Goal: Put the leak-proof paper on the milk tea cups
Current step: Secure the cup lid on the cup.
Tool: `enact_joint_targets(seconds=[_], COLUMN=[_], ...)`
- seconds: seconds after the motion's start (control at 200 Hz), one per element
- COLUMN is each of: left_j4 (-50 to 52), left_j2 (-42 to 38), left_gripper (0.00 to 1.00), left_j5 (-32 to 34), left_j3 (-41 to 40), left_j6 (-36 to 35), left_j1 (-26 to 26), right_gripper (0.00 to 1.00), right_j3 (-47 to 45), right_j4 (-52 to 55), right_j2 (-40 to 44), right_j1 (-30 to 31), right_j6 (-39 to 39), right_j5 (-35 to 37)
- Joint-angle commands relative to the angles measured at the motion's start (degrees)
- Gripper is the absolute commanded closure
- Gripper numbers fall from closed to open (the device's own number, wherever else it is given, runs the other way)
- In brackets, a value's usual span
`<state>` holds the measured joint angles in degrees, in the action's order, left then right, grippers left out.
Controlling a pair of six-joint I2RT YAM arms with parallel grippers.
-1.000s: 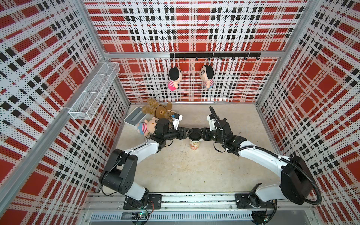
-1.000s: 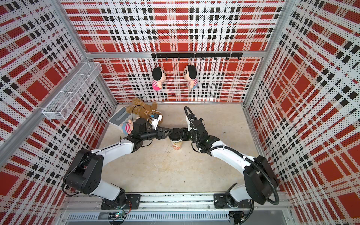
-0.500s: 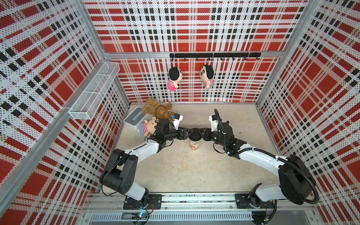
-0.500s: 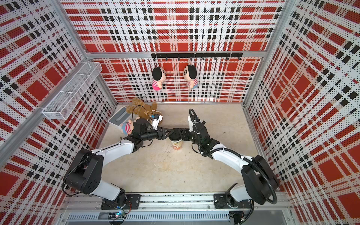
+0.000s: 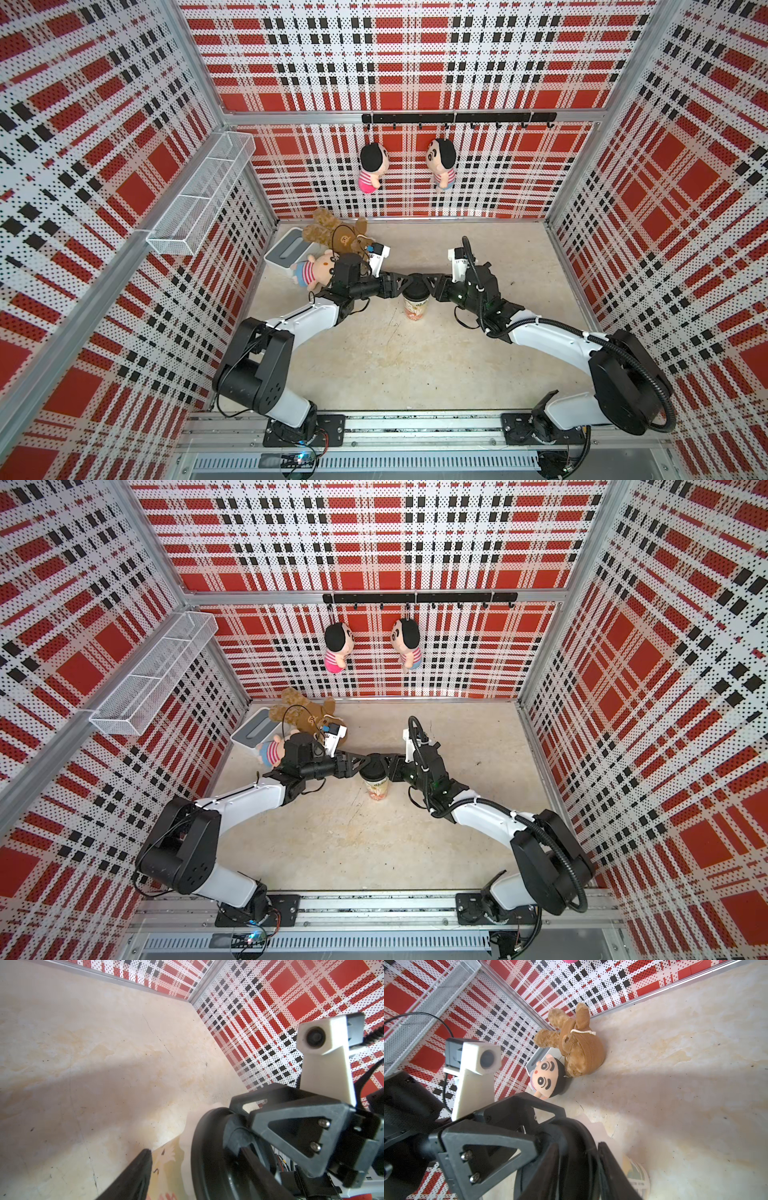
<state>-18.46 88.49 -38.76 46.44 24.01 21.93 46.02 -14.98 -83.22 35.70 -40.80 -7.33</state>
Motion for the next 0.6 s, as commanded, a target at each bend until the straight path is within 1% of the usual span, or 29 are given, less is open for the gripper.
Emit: enact_joint_targets(seconds=[0.0, 0.095, 0.115, 0.165, 0.175, 0.245, 0.331, 0.451, 0.521, 0.596], left_j4=[10.5, 10.8, 10.9, 11.3, 11.4, 11.4, 11.9, 12.2, 12.4, 12.6], left_j2=[3.0, 3.0, 3.0, 3.1, 3.0, 3.1, 3.3, 3.0, 2.9, 3.0], left_gripper=[0.32, 0.35, 0.35, 0.35, 0.35, 0.36, 0.36, 0.36, 0.37, 0.37], left_j5=[5.1, 5.6, 5.8, 6.1, 6.2, 6.3, 6.4, 6.8, 6.9, 7.0], left_j3=[-2.7, -2.8, -2.8, -2.8, -2.8, -2.8, -2.5, -2.6, -2.7, -2.5], left_j6=[-2.7, -2.7, -4.0, -4.4, -4.4, -4.6, -4.9, -5.3, -5.4, -5.6], left_j1=[0.4, 0.4, 0.3, 0.3, 0.3, 0.3, 0.4, 0.6, 0.8, 1.0], right_gripper=[0.59, 0.52, 0.51, 0.48, 0.47, 0.45, 0.42, 0.39, 0.35, 0.35], right_j3=[0.7, 8.4, 10.2, 14.7, 15.5, 21.9, 27.3, 31.8, 31.9, 31.4], right_j4=[29.8, 32.7, 33.3, 34.7, 35.0, 37.4, 38.1, 38.2, 36.4, 34.7], right_j2=[-4.9, -5.3, -5.7, -6.7, -6.9, -8.5, -9.4, -9.8, -9.1, -8.0], right_j1=[-0.8, -1.1, -1.2, -1.4, -1.4, -1.5, -1.5, -2.0, -2.1, -2.4], right_j6=[5.7, 8.1, 8.6, 8.7, 10.1, 12.0, 13.1, 13.7, 13.4, 12.9], right_j5=[3.1, 2.3, 2.0, 1.3, 1.2, 1.4, 1.2, 1.1, 0.2, -0.6])
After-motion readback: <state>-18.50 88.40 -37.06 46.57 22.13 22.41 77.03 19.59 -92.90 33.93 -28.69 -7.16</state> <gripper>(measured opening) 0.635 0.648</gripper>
